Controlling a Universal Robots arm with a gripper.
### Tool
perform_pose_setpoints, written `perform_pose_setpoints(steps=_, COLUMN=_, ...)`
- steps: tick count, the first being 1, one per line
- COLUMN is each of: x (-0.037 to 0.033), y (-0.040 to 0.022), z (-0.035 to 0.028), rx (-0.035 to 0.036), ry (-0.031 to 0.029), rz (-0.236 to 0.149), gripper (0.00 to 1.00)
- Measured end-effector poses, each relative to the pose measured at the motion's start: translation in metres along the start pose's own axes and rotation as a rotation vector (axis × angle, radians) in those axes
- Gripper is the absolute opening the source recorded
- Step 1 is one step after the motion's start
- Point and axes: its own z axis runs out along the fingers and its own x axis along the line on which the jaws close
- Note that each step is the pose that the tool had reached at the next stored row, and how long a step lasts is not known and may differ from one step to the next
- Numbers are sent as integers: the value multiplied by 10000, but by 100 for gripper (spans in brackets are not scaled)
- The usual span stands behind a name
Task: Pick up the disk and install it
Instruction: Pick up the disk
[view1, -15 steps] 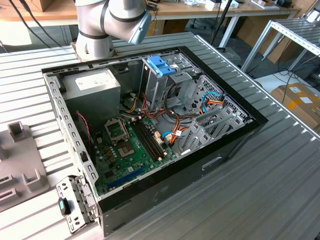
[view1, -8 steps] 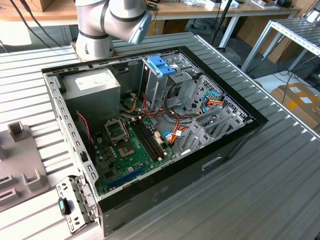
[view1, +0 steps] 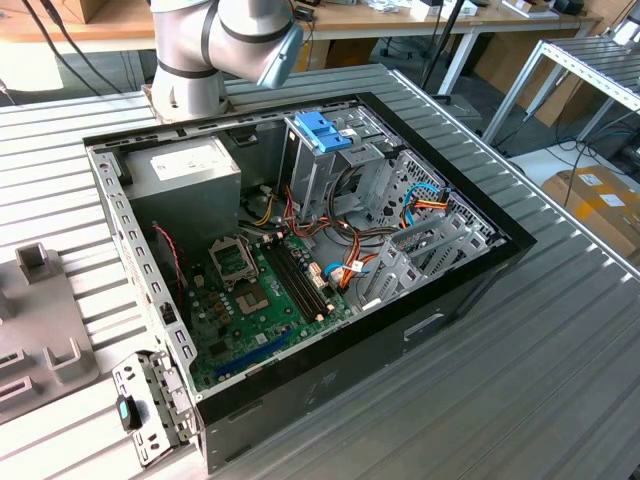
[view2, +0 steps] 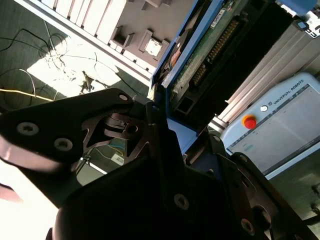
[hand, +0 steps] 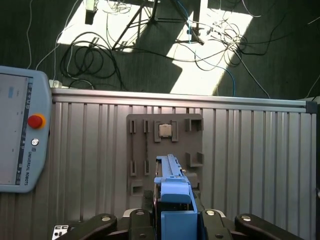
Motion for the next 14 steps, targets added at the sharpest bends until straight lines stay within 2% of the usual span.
perform_pose_setpoints(steps=14, x=5, y=-159, z=-1, rx=1, ry=3, rz=0, gripper=37)
